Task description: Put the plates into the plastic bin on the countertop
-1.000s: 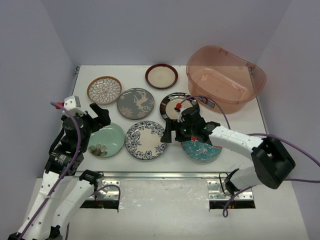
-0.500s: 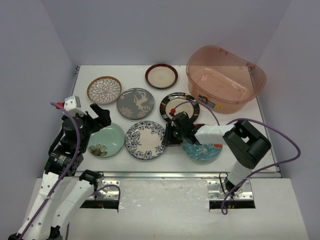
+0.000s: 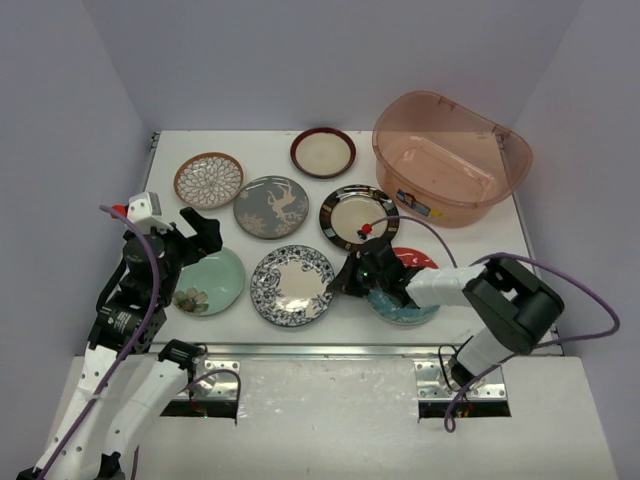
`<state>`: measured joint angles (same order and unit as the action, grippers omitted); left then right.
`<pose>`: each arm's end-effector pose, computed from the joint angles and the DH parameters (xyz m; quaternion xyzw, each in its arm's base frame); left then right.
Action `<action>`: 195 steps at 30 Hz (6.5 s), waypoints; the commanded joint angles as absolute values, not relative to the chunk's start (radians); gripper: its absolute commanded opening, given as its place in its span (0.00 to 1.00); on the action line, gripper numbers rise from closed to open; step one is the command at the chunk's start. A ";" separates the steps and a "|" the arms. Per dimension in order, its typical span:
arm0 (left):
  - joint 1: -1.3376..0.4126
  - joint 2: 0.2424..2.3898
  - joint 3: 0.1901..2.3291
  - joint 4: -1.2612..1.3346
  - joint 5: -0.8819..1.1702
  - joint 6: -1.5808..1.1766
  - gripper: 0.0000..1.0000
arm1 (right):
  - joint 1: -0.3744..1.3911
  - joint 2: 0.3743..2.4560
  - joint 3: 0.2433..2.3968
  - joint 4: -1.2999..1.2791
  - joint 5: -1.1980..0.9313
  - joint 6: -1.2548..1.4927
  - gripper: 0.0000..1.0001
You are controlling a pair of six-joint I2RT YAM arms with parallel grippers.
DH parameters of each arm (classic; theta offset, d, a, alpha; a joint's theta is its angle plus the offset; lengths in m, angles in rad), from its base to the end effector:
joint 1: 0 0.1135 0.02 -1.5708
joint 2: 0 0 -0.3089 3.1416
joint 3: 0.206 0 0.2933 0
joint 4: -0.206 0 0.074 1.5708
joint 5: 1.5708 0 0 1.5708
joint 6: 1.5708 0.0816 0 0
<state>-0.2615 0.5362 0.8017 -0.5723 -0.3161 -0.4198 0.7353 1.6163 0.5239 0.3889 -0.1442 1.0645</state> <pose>0.1613 -0.0169 0.3588 -0.1557 0.7869 -0.0752 0.5923 0.2424 0.2351 0.0947 0.1185 0.8978 0.3689 0.2093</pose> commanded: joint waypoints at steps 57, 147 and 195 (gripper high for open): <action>-0.276 0.566 0.796 -0.518 -0.272 -0.397 1.00 | -0.131 1.634 1.373 0.050 0.083 1.026 0.00; -0.291 0.538 0.806 -0.561 -0.361 -0.451 1.00 | 0.829 2.138 1.172 0.341 0.433 1.475 0.85; -0.307 0.521 0.801 -0.568 -0.377 -0.457 1.00 | 0.708 1.681 0.837 0.905 0.049 1.454 0.00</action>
<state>-0.2933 0.5190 0.7963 -0.6033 -0.3628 -0.4535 0.7419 1.8094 0.8135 0.6347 0.0943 1.4361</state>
